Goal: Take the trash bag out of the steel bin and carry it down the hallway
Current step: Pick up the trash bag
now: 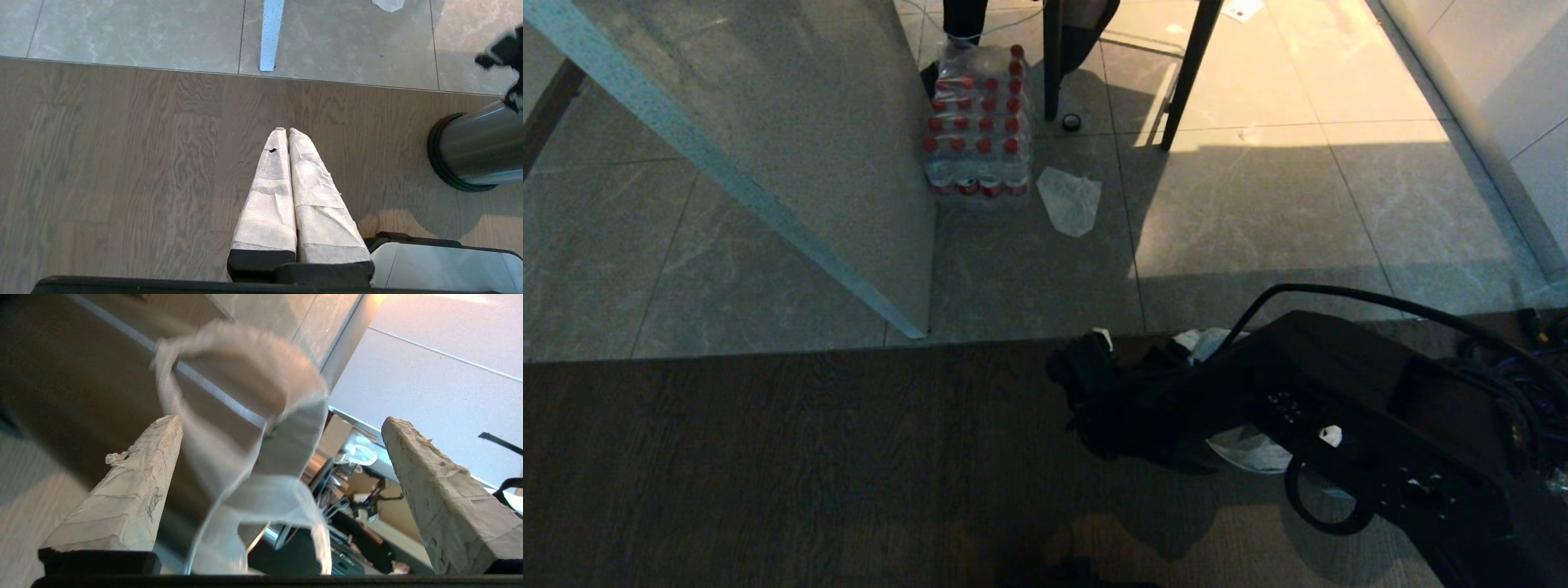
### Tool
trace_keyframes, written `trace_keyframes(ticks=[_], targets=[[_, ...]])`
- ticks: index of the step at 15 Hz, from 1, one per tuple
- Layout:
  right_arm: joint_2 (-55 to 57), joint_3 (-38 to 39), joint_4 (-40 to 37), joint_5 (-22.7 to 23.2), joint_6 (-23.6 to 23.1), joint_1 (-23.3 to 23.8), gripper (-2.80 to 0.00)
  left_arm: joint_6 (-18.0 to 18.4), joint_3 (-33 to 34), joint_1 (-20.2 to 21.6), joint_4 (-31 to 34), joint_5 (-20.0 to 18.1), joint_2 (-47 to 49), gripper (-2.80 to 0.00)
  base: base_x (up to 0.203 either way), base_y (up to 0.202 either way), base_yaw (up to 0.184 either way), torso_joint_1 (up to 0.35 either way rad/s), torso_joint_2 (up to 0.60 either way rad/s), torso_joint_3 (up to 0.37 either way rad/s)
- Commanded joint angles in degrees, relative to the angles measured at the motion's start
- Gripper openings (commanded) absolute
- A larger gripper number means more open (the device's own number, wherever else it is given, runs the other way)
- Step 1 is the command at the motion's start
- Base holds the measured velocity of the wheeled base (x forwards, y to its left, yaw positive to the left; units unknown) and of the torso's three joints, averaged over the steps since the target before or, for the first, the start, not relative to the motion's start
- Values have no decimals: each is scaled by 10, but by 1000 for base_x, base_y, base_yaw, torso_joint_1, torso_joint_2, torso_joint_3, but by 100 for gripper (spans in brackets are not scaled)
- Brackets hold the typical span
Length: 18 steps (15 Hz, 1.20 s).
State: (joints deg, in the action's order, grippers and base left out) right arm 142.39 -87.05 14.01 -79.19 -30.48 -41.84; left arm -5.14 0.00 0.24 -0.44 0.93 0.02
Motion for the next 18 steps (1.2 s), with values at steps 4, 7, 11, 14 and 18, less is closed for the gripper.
trace_keyframes(ticks=[4, 7, 11, 14, 18], targets=[[-16, 104, 59, -5, -2, -3, 0, 0, 0, 0, 0, 0, 0, -280, 0, 0, 0, 0, 0, 0], [-18, 141, 70, -5, -2, -14, 0, 0, 0, 0, 0, 0, 0, -280, 0, 0, 0, 0, 0, 0], [-5, 150, 73, -14, -4, -9, 0, 0, 0, 0, 0, 0, 0, -280, 0, 0, 0, 0, 0, 0], [6, 127, 71, -15, -7, 14, 0, 0, 0, 0, 0, 0, 0, -280, 0, 0, 0, 0, 0, 0], [23, 60, 69, -15, -14, 48, 0, 0, 0, 0, 0, 0, 0, -280, 0, 0, 0, 0, 0, 0]])
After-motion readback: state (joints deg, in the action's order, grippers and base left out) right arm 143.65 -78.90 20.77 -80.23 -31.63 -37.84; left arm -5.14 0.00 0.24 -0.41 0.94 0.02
